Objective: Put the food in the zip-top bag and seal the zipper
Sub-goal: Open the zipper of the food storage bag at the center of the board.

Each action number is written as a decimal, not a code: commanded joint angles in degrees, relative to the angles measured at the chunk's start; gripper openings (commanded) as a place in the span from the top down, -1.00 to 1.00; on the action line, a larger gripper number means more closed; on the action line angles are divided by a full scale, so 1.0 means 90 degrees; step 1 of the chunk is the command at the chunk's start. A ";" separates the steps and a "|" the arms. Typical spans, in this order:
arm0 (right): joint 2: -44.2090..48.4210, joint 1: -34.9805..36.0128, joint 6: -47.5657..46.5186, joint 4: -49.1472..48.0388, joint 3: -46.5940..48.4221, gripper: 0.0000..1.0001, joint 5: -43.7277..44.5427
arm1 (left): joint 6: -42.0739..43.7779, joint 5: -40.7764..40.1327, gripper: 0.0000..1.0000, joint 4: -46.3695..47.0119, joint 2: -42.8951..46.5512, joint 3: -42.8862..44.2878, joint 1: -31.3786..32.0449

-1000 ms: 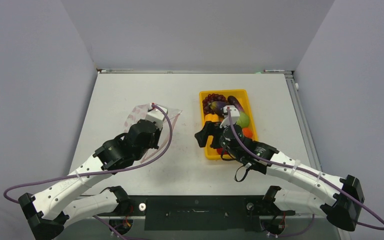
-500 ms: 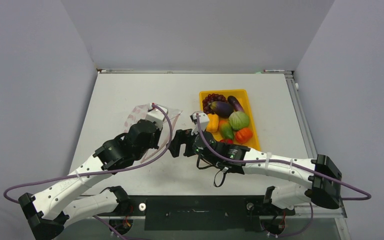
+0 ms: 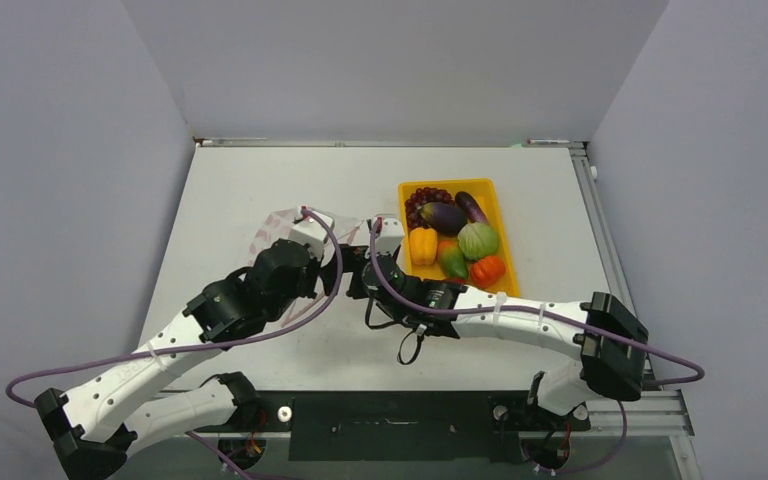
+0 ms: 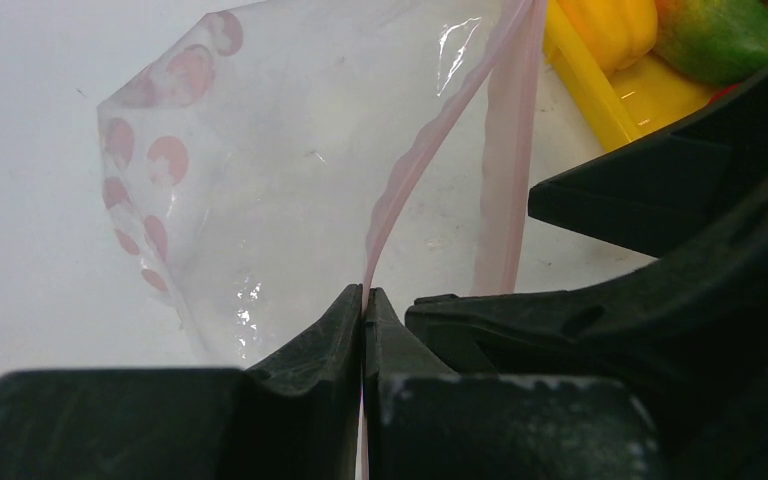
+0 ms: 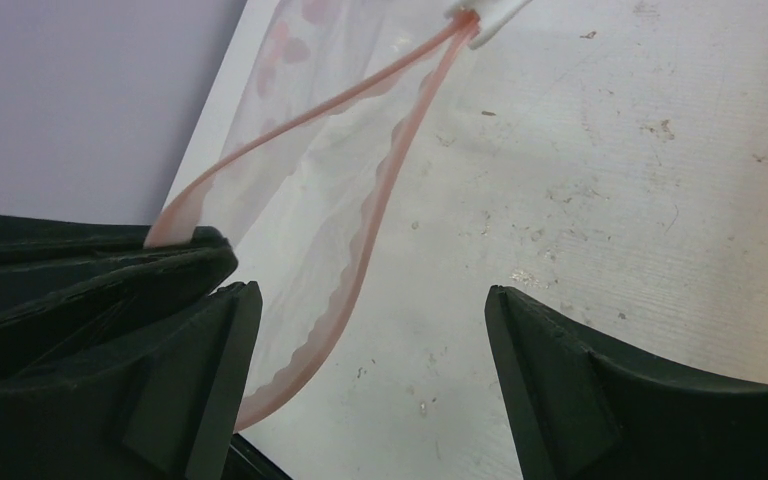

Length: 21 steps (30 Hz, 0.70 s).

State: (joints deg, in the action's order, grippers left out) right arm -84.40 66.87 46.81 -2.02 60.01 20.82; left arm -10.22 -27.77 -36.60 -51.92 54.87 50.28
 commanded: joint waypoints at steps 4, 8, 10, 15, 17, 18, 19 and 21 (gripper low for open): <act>-0.0473 0.0053 0.0285 -0.0403 0.0443 -0.70 0.0712 | -0.0007 0.0075 1.00 0.0213 0.0169 0.0072 0.0009; -0.0744 0.0053 0.0297 -0.0421 0.0588 -0.70 0.1089 | -0.0017 0.0072 1.00 0.0226 0.0210 0.0070 0.0009; -0.0860 0.0047 0.0306 -0.0389 0.0625 -0.70 0.1190 | -0.0017 0.0051 1.00 0.0224 0.0226 0.0067 0.0009; -0.0961 0.0048 0.0330 -0.0196 0.0548 -0.70 0.1408 | -0.0024 -0.0047 1.00 0.0233 0.0292 0.0059 0.0009; -0.0911 0.0041 0.0355 -0.0157 0.0446 -0.70 0.1490 | -0.0034 -0.0129 1.00 0.0245 0.0331 0.0059 0.0009; -0.0873 0.0049 0.0358 -0.0142 0.0398 -0.70 0.1554 | -0.0044 -0.0186 1.00 0.0237 0.0350 0.0056 0.0009; -0.0826 0.0050 0.0356 -0.0113 0.0352 -0.70 0.1607 | -0.0054 -0.0258 1.00 0.0238 0.0370 0.0059 0.0009; -0.0724 0.0053 0.0338 -0.0051 0.0261 -0.70 0.1689 | -0.0074 -0.0431 1.00 0.0235 0.0410 0.0052 0.0009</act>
State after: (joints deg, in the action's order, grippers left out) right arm -93.38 66.87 49.17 -2.66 63.48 31.92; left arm -10.26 -28.51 -36.60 -49.69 54.87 50.28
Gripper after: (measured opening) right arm 0.849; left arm 0.003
